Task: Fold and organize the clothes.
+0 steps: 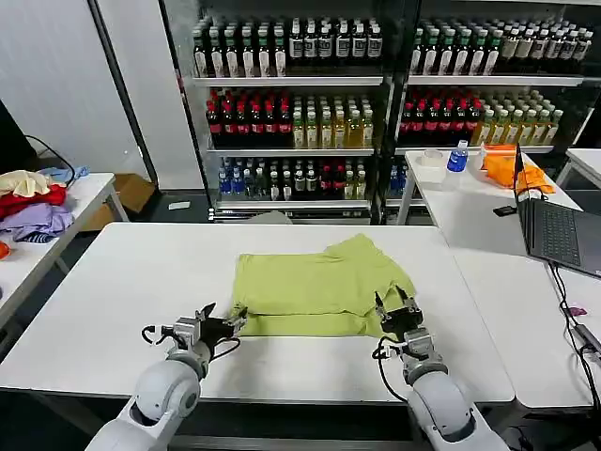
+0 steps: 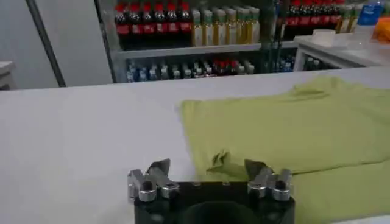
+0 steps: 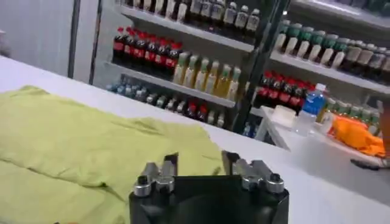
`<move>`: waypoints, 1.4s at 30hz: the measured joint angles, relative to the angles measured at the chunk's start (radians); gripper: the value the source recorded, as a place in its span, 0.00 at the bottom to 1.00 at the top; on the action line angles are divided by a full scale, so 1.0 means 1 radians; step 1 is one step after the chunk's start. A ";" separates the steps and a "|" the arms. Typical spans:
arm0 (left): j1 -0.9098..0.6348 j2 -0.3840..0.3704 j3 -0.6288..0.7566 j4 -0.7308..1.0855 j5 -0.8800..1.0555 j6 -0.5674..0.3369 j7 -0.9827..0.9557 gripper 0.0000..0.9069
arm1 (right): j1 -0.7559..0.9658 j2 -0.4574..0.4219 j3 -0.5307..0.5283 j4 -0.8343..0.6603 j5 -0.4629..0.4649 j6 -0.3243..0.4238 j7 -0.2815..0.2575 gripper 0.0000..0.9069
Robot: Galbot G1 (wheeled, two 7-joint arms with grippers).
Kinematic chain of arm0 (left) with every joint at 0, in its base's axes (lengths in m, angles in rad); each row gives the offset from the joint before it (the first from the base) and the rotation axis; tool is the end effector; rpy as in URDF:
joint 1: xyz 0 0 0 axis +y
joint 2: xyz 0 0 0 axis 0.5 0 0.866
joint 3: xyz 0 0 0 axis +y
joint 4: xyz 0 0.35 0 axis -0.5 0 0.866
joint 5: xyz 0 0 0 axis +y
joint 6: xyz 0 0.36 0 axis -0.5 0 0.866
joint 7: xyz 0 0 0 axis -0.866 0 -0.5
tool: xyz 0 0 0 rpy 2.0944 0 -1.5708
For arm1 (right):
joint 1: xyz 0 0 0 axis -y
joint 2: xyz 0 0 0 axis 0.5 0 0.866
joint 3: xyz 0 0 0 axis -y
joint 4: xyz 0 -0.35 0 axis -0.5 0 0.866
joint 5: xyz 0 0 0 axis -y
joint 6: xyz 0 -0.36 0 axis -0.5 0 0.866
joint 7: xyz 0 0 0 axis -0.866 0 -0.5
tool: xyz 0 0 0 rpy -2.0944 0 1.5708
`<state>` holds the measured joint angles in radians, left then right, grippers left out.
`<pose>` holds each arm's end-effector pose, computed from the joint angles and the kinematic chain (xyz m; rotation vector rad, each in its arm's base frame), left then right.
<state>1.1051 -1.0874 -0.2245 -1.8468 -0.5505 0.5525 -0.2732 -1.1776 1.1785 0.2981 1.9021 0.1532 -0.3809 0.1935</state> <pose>0.3148 0.0267 -0.2892 -0.1957 -2.6299 -0.0826 0.2972 -0.0187 -0.2854 0.1251 -2.8921 0.3756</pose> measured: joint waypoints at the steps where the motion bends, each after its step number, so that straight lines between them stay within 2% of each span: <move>1: 0.006 -0.002 -0.001 0.000 0.000 0.000 -0.001 1.00 | -0.008 0.002 0.007 0.006 0.007 -0.002 0.003 1.00; 8: 0.024 -0.010 -0.003 -0.002 -0.009 0.005 -0.007 1.00 | -0.071 0.004 0.057 0.018 0.078 -0.043 0.027 1.00; 9: 0.025 -0.010 -0.003 0.000 -0.011 0.005 -0.009 0.96 | -0.075 0.002 0.063 0.018 0.087 -0.050 0.030 1.00; 10: 0.025 -0.011 -0.004 0.002 -0.014 0.004 -0.011 0.82 | -0.079 0.001 0.068 0.017 0.097 -0.057 0.033 1.00; 11: 0.026 -0.012 -0.004 0.005 -0.015 0.003 -0.014 0.76 | -0.082 0.000 0.071 0.016 0.108 -0.066 0.035 1.00; 12: 0.026 -0.013 -0.005 0.007 -0.016 0.002 -0.016 0.58 | -0.084 -0.001 0.073 0.013 0.117 -0.074 0.037 1.00; 13: 0.028 -0.013 -0.005 0.009 -0.017 0.002 -0.016 0.48 | -0.086 -0.001 0.075 0.010 0.126 -0.081 0.038 1.00; 14: 0.028 -0.014 -0.004 0.011 -0.017 0.001 -0.016 0.22 | -0.087 -0.001 0.076 0.008 0.136 -0.089 0.039 1.00; 16: 0.029 -0.014 -0.002 0.015 -0.017 -0.001 -0.016 0.10 | -0.088 0.000 0.076 0.002 0.153 -0.104 0.040 1.00; 19: 0.027 -0.018 0.001 0.019 -0.017 -0.006 -0.017 0.04 | -0.084 0.003 0.074 -0.010 0.180 -0.125 0.045 1.00; 21: 0.027 -0.020 0.004 0.023 -0.017 -0.010 -0.018 0.04 | -0.079 0.006 0.069 -0.019 0.196 -0.136 0.050 0.81; 22: 0.027 -0.020 0.004 0.025 -0.017 -0.011 -0.018 0.04 | -0.076 0.006 0.067 -0.023 0.203 -0.140 0.052 0.37; 23: 0.028 -0.020 0.006 0.025 -0.016 -0.012 -0.017 0.04 | -0.073 0.006 0.066 -0.026 0.211 -0.141 0.054 0.08; 24: 0.030 -0.019 0.008 0.024 -0.016 -0.013 -0.016 0.04 | -0.071 0.007 0.064 -0.029 0.217 -0.143 0.057 0.01; 42: 0.064 -0.014 -0.006 0.014 -0.041 -0.034 0.008 0.04 | -0.080 0.000 0.047 -0.032 0.251 -0.159 0.070 0.00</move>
<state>1.1687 -1.1013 -0.2308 -1.8325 -0.5910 0.5182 -0.2654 -1.2572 1.1790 0.3451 1.8697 0.4043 -0.5399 0.2631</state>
